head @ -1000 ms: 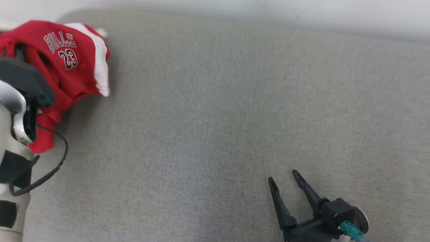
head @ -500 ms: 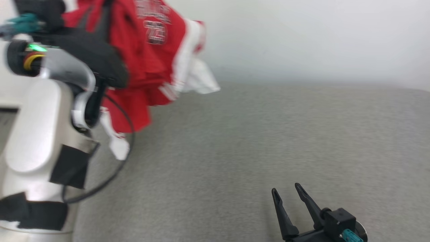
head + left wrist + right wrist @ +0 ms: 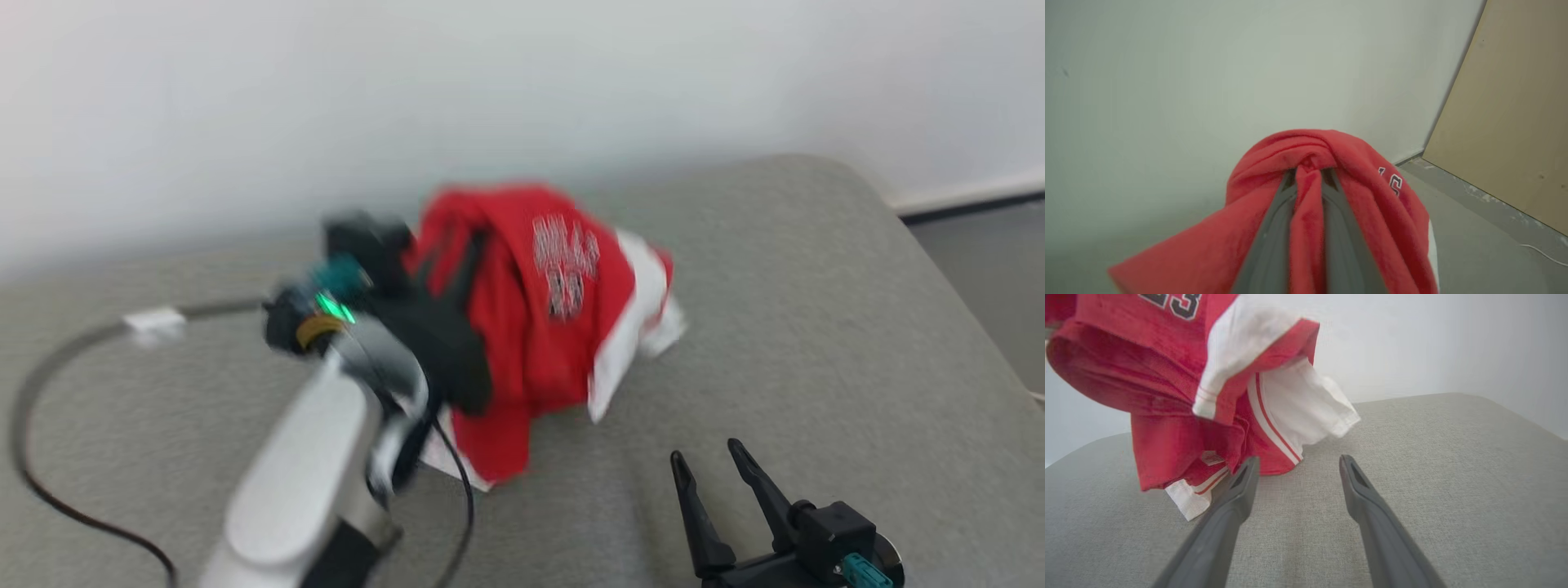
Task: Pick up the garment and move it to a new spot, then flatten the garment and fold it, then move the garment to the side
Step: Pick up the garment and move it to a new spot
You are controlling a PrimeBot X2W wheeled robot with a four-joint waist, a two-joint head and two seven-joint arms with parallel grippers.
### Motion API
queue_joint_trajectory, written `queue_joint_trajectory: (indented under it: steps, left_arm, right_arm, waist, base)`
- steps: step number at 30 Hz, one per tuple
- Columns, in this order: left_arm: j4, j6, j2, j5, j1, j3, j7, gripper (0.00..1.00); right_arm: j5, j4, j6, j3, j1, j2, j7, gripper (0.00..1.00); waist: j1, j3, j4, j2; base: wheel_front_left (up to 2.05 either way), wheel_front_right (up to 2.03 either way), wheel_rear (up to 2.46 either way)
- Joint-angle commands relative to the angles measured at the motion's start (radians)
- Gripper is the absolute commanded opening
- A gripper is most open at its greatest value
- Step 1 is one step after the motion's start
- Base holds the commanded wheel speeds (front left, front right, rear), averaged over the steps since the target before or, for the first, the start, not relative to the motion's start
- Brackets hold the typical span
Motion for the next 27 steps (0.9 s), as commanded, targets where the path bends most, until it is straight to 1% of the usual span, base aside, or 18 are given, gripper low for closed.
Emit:
queue_joint_trajectory:
  steps: [1, 7, 8, 9, 10, 15, 17, 19, 22, 26, 27]
  left_arm:
    - [0.027, 0.000, -0.005, 0.004, 0.041, -0.019, -0.018, 0.00]
    - [0.140, -0.009, -0.029, 0.011, 0.130, -0.115, -0.039, 0.00]
    - [0.156, -0.010, -0.031, 0.012, 0.138, -0.130, -0.033, 0.19]
    - [0.170, -0.011, -0.032, 0.020, 0.141, -0.146, -0.030, 0.43]
    - [0.179, -0.012, -0.034, 0.020, 0.145, -0.159, -0.023, 1.00]
    - [0.179, -0.015, -0.036, 0.008, 0.157, -0.192, -0.008, 1.00]
    - [0.158, -0.010, -0.037, -0.010, 0.174, -0.194, 0.010, 1.00]
    - [0.120, -0.016, -0.031, -0.024, 0.184, -0.198, 0.037, 1.00]
    - [0.036, -0.015, 0.001, -0.034, 0.202, -0.204, 0.093, 1.00]
    - [-0.100, 0.006, 0.055, -0.012, 0.201, -0.213, 0.172, 1.00]
    - [-0.100, 0.006, 0.055, -0.012, 0.201, -0.213, 0.172, 1.00]
  right_arm:
    - [-0.005, -0.009, -0.002, 0.007, -0.004, 0.003, -0.003, 1.00]
    - [0.006, -0.006, -0.002, 0.019, -0.021, 0.002, -0.009, 1.00]
    - [0.007, -0.005, -0.002, 0.020, -0.022, 0.002, -0.010, 1.00]
    - [0.007, -0.004, -0.002, 0.019, -0.022, 0.002, -0.010, 1.00]
    - [0.007, -0.002, -0.002, 0.016, -0.021, 0.002, -0.009, 1.00]
    - [0.001, 0.006, -0.002, 0.004, -0.009, 0.002, -0.006, 1.00]
    - [-0.002, 0.007, -0.002, -0.002, -0.002, 0.002, -0.004, 1.00]
    - [-0.005, 0.005, -0.002, -0.011, 0.008, 0.002, -0.001, 1.00]
    - [-0.011, 0.000, -0.002, -0.027, 0.023, 0.002, 0.006, 1.00]
    - [-0.011, -0.011, -0.002, -0.034, 0.036, 0.002, 0.015, 1.00]
    - [-0.011, -0.011, -0.002, -0.034, 0.036, 0.002, 0.015, 1.00]
  waist:
    - [0.0001, 0.061, -0.078, 0.0000]
    - [0.0001, 0.095, -0.082, 0.0000]
    - [0.0001, 0.097, -0.079, 0.0000]
    - [0.0001, 0.096, -0.075, 0.0000]
    - [0.0001, 0.094, -0.069, 0.0000]
    - [0.0001, 0.069, -0.036, 0.0000]
    - [0.0001, 0.056, -0.021, 0.0000]
    - [0.0001, 0.041, -0.002, 0.0000]
    - [0.0001, 0.023, 0.022, 0.0000]
    - [0.0001, 0.015, 0.034, 0.0000]
    - [0.0001, 0.015, 0.034, 0.0000]
  base:
    - [0.00, 0.00, 0.00]
    - [0.00, 0.00, 0.00]
    - [0.00, 0.00, 0.00]
    - [0.00, 0.00, 0.00]
    - [0.00, 0.00, 0.00]
    - [0.00, 0.00, 0.00]
    - [0.00, 0.00, 0.00]
    - [0.00, 0.00, 0.00]
    - [0.00, 0.00, 0.00]
    - [0.00, 0.00, 0.00]
    - [0.00, 0.00, 0.00]
